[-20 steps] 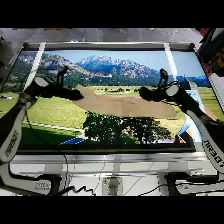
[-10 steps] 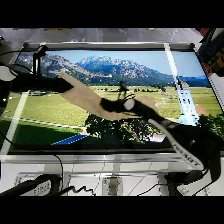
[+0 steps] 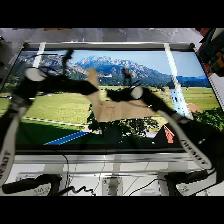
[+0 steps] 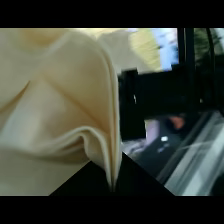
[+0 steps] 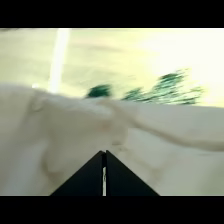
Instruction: Fold the clothes and pants, and hang the long-sleeved shirts on hangers.
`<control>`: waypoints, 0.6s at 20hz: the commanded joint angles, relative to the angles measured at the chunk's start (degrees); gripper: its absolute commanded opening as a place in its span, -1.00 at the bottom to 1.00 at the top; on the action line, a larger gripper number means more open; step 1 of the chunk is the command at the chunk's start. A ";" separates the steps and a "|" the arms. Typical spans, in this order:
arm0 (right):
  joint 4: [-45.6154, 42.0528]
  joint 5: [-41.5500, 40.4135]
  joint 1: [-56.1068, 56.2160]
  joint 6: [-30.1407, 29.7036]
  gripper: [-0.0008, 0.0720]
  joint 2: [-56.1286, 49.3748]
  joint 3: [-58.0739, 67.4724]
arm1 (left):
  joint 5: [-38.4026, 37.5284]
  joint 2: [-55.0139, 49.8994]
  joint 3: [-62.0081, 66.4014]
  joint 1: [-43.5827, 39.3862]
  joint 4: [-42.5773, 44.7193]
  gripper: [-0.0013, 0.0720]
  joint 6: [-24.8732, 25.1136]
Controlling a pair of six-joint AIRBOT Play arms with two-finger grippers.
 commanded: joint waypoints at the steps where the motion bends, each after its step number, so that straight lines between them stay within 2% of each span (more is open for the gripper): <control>1: -7.87 12.96 -14.40 -0.07 -0.94 5.95 0.28 | 14.62 -7.02 0.09 -12.98 -11.56 -0.93 0.04; 5: -10.45 20.24 -27.56 -0.20 -0.94 9.73 0.28 | 34.91 -15.06 3.89 -27.56 -14.29 -0.93 0.09; 6: -10.95 21.59 -29.86 -0.20 -0.94 9.81 0.28 | 40.44 -16.39 4.59 -29.97 -14.29 -0.84 0.09; 8: -11.85 23.39 -33.62 -0.59 -0.85 9.53 -0.04 | 49.13 -17.66 4.70 -33.42 -14.34 0.96 -0.09; 9: -12.74 23.58 -34.99 -3.48 -0.48 9.29 -0.33 | 50.23 -17.66 4.70 -34.05 -13.75 1.00 0.11; 10: -13.51 23.89 -36.15 -6.21 0.17 8.81 -0.50 | 50.07 -17.46 4.70 -34.10 -12.85 1.00 0.09; 11: -13.86 24.76 -37.16 -7.74 0.48 8.07 -0.50 | 49.79 -17.14 4.70 -33.77 -11.17 1.00 0.07; 12: -13.79 26.01 -38.18 -8.72 0.48 6.93 -0.50 | 48.94 -16.52 4.70 -33.16 -9.27 1.00 0.09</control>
